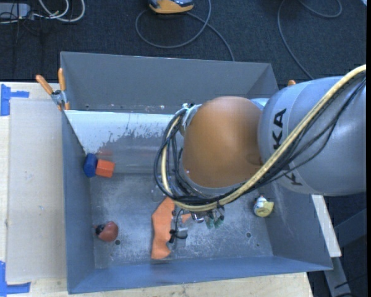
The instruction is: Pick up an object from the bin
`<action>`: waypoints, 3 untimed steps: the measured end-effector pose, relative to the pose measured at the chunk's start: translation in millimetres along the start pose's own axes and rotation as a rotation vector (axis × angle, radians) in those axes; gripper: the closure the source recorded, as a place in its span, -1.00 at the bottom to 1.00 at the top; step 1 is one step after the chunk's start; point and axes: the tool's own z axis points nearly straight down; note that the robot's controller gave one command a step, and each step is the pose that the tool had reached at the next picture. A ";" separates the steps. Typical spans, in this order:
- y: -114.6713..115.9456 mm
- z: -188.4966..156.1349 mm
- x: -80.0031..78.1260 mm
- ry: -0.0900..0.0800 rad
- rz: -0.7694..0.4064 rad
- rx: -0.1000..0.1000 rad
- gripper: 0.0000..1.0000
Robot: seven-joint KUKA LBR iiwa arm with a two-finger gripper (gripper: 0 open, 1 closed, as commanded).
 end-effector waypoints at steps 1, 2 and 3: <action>-30.5 43.1 6.8 0.009 -0.052 0.003 -1.00; -36.9 67.1 -44.9 0.001 -0.034 0.001 -1.00; -63.3 105.8 -50.4 0.005 -0.252 0.001 -1.00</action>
Offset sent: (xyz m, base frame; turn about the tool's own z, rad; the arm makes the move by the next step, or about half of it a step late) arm 0.0667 -0.0283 -0.0753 -0.0570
